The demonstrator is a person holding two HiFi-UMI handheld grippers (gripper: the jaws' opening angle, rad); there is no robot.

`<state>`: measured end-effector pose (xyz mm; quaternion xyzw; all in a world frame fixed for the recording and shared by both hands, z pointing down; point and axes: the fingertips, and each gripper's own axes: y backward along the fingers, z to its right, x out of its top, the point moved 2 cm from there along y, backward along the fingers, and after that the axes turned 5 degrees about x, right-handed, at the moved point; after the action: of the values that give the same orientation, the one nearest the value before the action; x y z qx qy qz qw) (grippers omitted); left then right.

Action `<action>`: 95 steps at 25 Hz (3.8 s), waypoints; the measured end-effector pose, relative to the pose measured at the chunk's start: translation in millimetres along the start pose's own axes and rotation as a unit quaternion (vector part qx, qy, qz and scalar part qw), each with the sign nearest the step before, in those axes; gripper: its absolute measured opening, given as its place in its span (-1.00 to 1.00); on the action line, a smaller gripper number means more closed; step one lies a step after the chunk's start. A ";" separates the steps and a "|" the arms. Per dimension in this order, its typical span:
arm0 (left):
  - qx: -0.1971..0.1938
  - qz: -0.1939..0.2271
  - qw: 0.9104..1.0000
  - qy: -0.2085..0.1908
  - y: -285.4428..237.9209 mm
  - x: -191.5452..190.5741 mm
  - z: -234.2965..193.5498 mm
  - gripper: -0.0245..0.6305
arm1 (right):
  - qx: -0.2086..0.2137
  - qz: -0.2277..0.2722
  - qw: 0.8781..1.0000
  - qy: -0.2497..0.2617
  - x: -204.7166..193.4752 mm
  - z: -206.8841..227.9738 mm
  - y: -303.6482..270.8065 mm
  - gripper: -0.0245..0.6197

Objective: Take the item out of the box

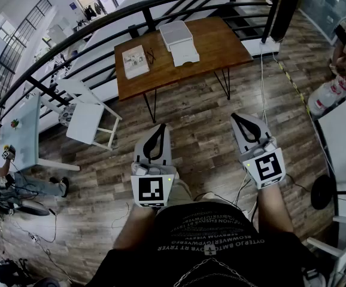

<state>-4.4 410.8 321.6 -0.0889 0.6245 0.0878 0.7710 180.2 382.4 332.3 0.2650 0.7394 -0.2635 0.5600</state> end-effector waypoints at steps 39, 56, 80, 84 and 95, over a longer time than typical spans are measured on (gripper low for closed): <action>-0.065 -0.004 0.997 0.037 -203.2 -60.4 -152.7 -0.91 | 0.001 -0.083 0.996 -0.032 -24.0 41.4 -256.7 -0.53; -0.081 -0.012 0.996 0.045 -232.5 -76.0 -174.6 -0.91 | -0.002 -0.082 0.996 -0.043 -14.5 41.8 -289.6 -0.51; -0.042 -0.048 0.997 0.031 -344.2 -101.6 -191.3 -0.91 | 0.067 -0.103 0.991 -0.060 -55.0 123.0 -390.3 -0.52; -0.036 -0.053 0.997 0.034 -369.4 -106.9 -192.0 -0.91 | 0.071 -0.112 0.989 -0.060 -62.8 145.0 -402.7 -0.52; -0.021 -0.040 0.998 0.031 -428.6 -88.4 -176.7 -0.91 | 0.077 -0.092 0.991 -0.063 -72.2 213.1 -418.7 -0.52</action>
<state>-84.2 -50.2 383.8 -0.1333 0.6422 0.0671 0.7519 56.0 -72.6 391.2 0.2208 0.7015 -0.3864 0.5566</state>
